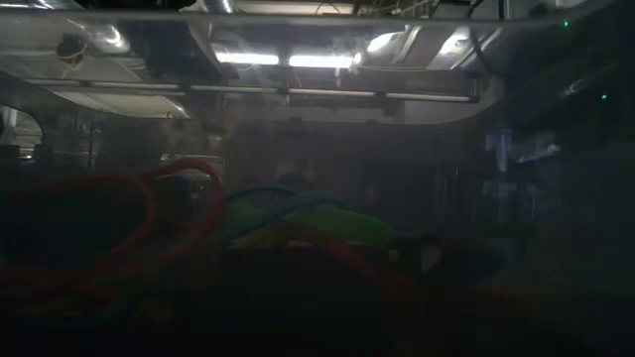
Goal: Pick and place rubber bands into bin
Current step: Put the yellow rubber band into the black bin
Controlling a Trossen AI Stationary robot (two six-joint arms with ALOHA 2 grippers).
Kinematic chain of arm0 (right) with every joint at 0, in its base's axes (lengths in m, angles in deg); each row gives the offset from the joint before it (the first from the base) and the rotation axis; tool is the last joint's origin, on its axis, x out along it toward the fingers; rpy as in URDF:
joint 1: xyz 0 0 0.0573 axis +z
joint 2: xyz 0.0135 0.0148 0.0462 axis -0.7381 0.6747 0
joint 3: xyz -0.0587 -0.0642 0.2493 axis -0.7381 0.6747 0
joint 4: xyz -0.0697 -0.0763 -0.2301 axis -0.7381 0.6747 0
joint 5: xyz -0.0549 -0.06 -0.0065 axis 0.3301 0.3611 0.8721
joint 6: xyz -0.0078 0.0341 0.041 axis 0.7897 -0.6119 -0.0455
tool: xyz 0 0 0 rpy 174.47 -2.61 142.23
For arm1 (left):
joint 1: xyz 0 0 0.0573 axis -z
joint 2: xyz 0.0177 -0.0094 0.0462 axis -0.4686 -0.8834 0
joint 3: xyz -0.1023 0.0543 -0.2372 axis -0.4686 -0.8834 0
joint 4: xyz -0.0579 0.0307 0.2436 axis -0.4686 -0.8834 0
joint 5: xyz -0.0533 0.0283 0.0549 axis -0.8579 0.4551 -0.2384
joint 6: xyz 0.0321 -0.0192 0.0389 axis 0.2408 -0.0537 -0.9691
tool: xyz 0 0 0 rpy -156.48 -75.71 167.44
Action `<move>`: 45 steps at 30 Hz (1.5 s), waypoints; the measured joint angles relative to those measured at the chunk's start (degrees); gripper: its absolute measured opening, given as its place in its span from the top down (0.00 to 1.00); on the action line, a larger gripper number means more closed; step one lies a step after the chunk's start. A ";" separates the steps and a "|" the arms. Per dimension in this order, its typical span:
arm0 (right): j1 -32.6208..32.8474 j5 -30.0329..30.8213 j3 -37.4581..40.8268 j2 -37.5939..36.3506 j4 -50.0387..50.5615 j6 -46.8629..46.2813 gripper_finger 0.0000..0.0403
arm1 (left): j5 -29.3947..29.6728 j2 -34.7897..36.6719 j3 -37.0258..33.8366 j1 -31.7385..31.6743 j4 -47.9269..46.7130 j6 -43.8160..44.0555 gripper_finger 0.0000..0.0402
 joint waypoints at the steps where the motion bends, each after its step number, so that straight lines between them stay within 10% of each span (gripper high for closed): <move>1: -0.02 0.85 -1.78 -0.02 1.02 0.01 1.00 | 0.00 0.00 0.00 0.00 0.00 0.00 0.99; 25: -0.02 10.95 -28.98 -0.74 17.16 3.24 1.00 | 0.00 0.02 0.00 0.00 -0.11 0.00 0.99; 45: 10.61 11.25 -31.48 5.06 7.50 -4.85 1.00 | -0.32 0.02 0.00 0.00 -0.49 -6.11 0.99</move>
